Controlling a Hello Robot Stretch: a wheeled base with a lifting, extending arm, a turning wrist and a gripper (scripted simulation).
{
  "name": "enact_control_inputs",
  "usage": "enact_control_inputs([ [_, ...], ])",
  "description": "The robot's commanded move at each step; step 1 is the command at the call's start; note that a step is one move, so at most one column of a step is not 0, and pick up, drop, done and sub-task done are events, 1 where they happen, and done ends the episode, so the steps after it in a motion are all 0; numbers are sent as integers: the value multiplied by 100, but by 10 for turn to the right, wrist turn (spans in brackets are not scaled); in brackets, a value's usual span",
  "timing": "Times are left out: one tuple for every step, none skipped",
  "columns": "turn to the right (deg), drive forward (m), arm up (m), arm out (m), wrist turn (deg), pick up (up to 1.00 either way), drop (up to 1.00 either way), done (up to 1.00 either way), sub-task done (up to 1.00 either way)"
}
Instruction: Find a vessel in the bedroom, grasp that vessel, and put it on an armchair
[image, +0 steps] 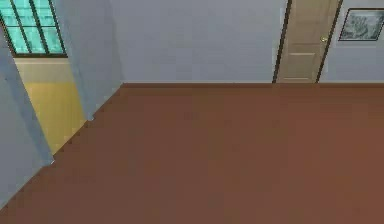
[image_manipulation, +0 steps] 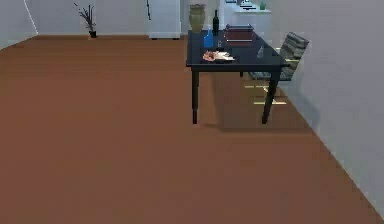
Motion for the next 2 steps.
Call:
enact_control_inputs([
  [-240,0,0,0,0,0,0,0,0],
  [0,100,0,0,0,0,0,0,0],
])
